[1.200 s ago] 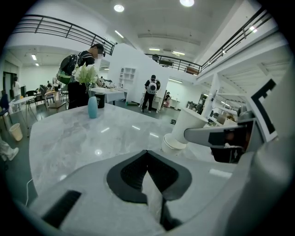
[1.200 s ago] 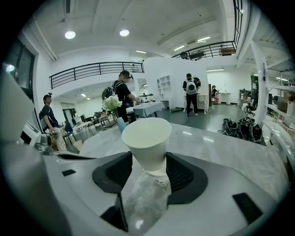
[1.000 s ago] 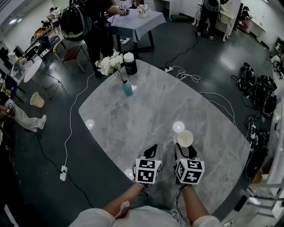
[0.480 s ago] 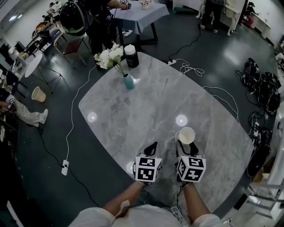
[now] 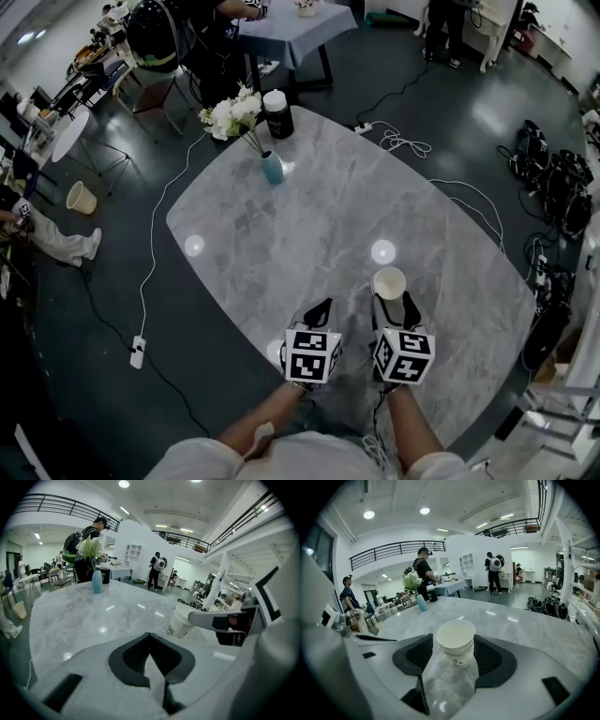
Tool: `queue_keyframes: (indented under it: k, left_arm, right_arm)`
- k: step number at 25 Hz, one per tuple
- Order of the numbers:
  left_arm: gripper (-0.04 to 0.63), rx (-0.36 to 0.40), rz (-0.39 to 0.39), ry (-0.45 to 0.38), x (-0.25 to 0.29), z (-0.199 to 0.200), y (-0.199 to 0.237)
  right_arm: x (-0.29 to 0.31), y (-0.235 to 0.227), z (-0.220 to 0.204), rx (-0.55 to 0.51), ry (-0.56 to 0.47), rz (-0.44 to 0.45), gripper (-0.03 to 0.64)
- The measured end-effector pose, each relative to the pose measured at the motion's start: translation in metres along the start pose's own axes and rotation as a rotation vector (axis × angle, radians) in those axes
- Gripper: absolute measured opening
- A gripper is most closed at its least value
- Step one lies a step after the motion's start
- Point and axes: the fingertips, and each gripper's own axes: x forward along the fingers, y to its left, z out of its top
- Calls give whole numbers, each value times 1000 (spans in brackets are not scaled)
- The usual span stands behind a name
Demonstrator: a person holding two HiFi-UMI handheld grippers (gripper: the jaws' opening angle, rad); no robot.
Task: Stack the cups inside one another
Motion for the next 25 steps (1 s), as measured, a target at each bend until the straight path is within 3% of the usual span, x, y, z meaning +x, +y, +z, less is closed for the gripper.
queue_keyframes:
  k: [8,19,25]
  left_arm:
    - [-5,1,-2,-11,-12,-2,-1]
    - [-5,-5,-7,-48,-44,-3,-1]
    - [-5,4,-29,-73,-61,-1,-4]
  right_arm:
    - [-13,5,1,17,-24,0,227]
    - [-48,26,17,20,-136,30,224]
    - [-71,28,19,8,-168,1,209]
